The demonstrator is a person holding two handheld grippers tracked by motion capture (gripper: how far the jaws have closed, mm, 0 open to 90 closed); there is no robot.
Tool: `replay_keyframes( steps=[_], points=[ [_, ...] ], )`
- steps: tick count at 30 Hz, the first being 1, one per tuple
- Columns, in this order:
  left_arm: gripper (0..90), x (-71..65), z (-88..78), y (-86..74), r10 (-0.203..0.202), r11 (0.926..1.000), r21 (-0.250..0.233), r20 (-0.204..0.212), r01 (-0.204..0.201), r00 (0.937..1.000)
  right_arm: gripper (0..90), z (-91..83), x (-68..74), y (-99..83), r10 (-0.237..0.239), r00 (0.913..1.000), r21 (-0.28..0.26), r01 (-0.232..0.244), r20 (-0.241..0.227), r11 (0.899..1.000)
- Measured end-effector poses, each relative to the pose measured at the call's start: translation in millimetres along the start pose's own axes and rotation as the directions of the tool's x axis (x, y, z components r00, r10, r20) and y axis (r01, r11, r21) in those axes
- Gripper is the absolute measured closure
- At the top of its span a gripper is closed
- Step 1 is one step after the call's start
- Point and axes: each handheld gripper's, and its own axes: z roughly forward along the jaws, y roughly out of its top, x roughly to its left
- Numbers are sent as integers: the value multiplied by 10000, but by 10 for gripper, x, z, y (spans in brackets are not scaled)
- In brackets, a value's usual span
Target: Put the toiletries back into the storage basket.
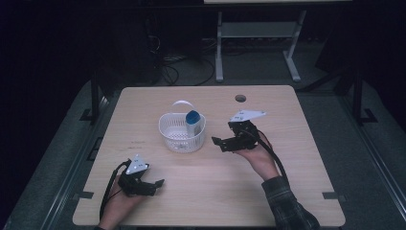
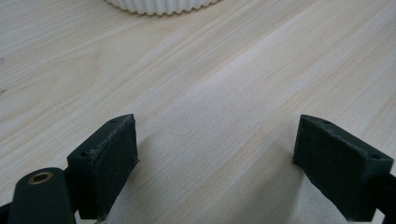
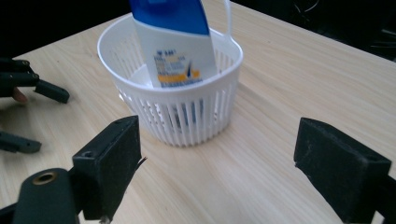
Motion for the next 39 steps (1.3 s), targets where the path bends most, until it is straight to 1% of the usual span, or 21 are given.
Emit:
replay_keyframes(
  steps=[5,7,9,12,19,23,25,28,32,36,39],
  points=[
    [127,3,-3,0,52,10000,44,3,-52,10000,142,-133,-46,-180,249,9996,-114,-247,134,9996],
    [127,2,-3,0,44,10000,41,-1,-44,10000,142,-178,-65,-244,225,9995,75,-227,238,9997],
    [127,0,-1,0,12,10000,19,2,-12,10000,143,-224,-82,-300,290,9993,43,-291,255,9996],
    [127,1,-2,0,19,10000,38,15,-19,10000,142,-289,-99,-416,380,9986,221,-388,369,9990],
    [127,-1,0,-2,0,10000,-5,3,0,10000,142,-420,-143,-661,662,9964,300,-679,534,9972],
    [127,-1,-1,-2,6,10000,17,7,-6,10000,137,-468,-149,-815,690,9937,585,-743,885,9955],
    [127,-2,0,-2,-16,10000,0,14,16,10000,135,-493,-150,-887,728,9927,731,-799,962,9941],
    [127,1,-2,-2,33,10000,39,9,-33,10000,131,-536,-154,-986,654,9899,953,-777,1258,9924],
    [127,3,-3,-1,61,10000,47,8,-61,10000,130,-591,-166,-1082,865,9870,1058,-1012,1356,9892],
    [127,3,-3,-1,61,10000,47,8,-61,10000,124,-636,-170,-1182,971,9840,1223,-1158,1491,9857],
    [127,3,-4,-1,61,10000,45,8,-61,10000,122,-659,-164,-1252,997,9834,1339,-1203,1513,9837]
  ],
)
